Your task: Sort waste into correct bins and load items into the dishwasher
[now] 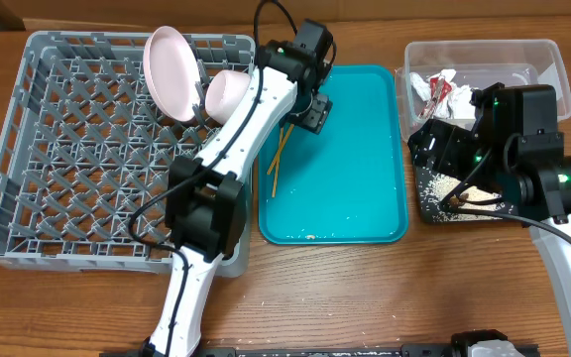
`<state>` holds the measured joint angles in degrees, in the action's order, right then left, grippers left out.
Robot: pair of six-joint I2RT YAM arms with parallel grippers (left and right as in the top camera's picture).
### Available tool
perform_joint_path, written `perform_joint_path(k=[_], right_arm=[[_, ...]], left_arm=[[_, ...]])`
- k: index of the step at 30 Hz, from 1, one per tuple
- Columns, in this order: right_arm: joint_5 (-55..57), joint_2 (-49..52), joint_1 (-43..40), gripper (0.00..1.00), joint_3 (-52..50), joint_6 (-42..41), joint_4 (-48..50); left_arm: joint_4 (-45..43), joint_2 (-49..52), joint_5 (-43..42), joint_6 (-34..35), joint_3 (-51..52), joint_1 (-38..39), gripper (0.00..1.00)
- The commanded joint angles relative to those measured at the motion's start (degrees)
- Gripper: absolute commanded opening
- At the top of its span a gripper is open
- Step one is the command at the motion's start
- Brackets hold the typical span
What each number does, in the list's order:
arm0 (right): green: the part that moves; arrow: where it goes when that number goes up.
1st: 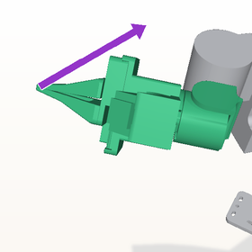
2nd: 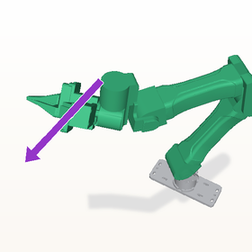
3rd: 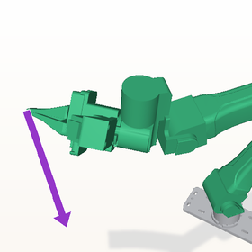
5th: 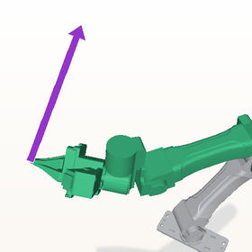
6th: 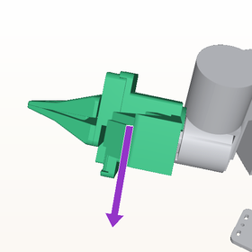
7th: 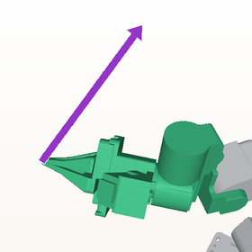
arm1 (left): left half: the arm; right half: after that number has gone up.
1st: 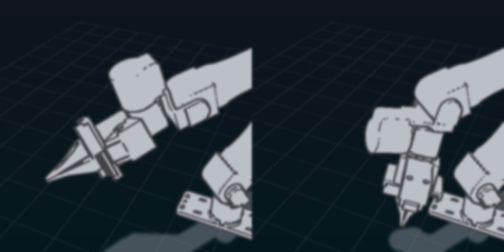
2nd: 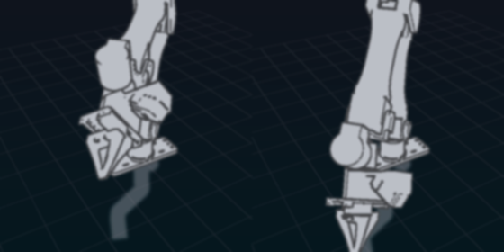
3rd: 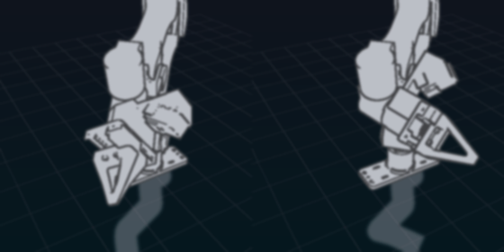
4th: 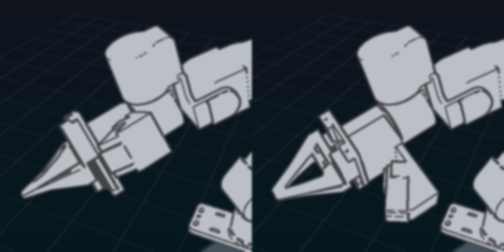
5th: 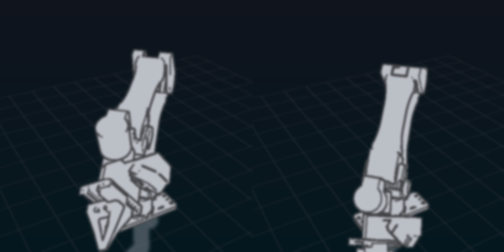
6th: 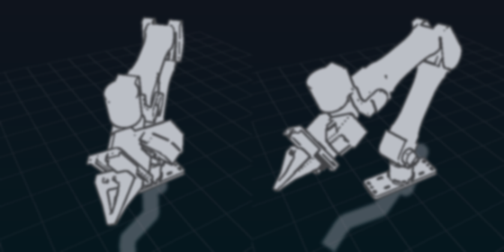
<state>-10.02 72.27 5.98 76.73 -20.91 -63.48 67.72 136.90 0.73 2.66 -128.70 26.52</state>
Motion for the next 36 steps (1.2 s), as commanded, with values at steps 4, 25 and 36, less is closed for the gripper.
perform_joint_path(k=[4, 25, 36], right_arm=[[0.57, -0.17, -0.22, 1.0, 0.48, 0.37, 0.35], [0.57, -0.17, -0.22, 1.0, 0.48, 0.37, 0.35], [0.59, -0.17, -0.22, 1.0, 0.48, 0.37, 0.35]], left_arm=[[-0.9, 6.19, -0.35, -1.36, -0.31, -0.57, 0.66], [6.78, 7.32, -0.98, 2.27, -7.61, -1.14, 0.04], [28.09, -10.21, 8.74, 8.13, -18.84, -8.02, 0.04]])
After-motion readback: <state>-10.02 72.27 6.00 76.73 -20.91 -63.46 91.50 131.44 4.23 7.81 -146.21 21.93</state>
